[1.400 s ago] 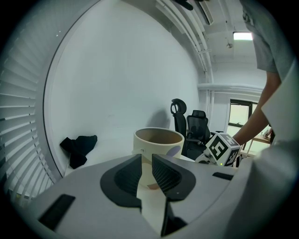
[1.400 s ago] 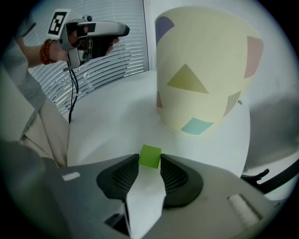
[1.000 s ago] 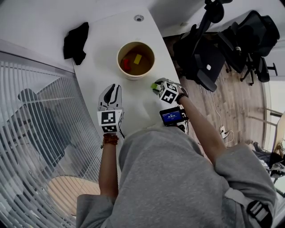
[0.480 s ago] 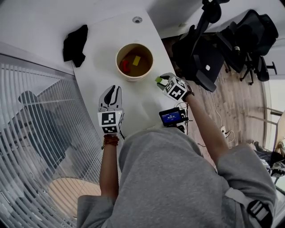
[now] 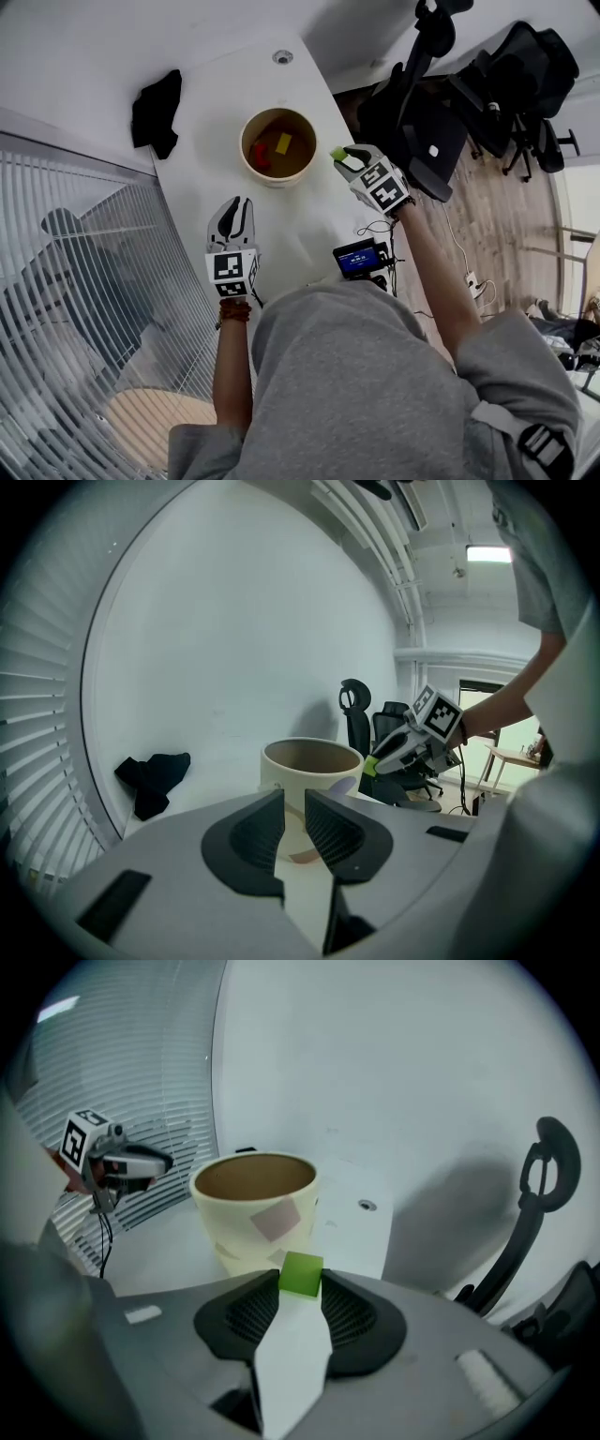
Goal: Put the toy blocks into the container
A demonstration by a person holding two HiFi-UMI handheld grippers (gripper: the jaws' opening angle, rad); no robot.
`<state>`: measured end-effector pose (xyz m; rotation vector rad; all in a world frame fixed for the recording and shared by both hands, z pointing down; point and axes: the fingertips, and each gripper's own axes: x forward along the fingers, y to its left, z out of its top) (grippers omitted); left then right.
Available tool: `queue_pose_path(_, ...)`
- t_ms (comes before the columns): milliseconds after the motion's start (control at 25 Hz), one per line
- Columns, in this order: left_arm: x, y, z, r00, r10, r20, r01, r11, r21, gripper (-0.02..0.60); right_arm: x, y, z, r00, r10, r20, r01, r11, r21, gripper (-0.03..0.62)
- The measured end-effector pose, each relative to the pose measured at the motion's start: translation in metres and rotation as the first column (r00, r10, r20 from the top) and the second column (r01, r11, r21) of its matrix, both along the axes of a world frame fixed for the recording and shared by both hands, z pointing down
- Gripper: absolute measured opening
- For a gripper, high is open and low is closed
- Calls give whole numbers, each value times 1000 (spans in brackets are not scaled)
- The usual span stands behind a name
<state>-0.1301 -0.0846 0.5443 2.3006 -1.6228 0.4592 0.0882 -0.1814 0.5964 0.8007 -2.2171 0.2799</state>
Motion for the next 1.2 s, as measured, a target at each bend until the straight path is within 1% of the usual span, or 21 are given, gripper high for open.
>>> queue_pose_path(80,1,1,3,1000,2,1,-2,1000,-3,72,2,-9,-15,999,30,33,-31,999,31,150)
queue_pose_path(240,0,2,4,1000,0,1,0,1000,-1,72,-2,-25,-49,995,55,84,-64,992,106,150)
queue_pose_path(360,4,1,3,1000,6,-1,-6,1000,4,72,-8,-33,-84,985,54,166,-82,982,169,150)
queue_pose_path(480,6,0,3,1000,9,-2,-9,1000,5,72,-23,-35,-118,951,32,307,-95,977,193,150)
queue_pose_path(560,6,0,4,1000,9,-3,-9,1000,3,72,-34,-35,-134,928,18,372,-100,975,200,150)
queue_pose_path(640,6,1,4,1000,10,-2,-10,1000,2,72,-45,-32,-143,924,-5,384,-83,974,212,150)
queue_pose_path(800,4,3,4,1000,7,-3,-7,1000,3,72,-68,-23,-148,928,-57,368,-32,973,231,150)
queue_pose_path(920,3,5,5,1000,4,-8,-4,1000,-4,72,-82,-17,-151,922,-82,377,-6,974,226,150)
queue_pose_path(1080,4,8,8,1000,5,-10,-5,1000,-11,72,-91,-11,-142,927,-102,361,23,976,218,143)
queue_pose_path(1200,5,8,8,1000,6,-14,-6,1000,-13,72,-99,-8,-143,924,-115,365,39,977,210,141)
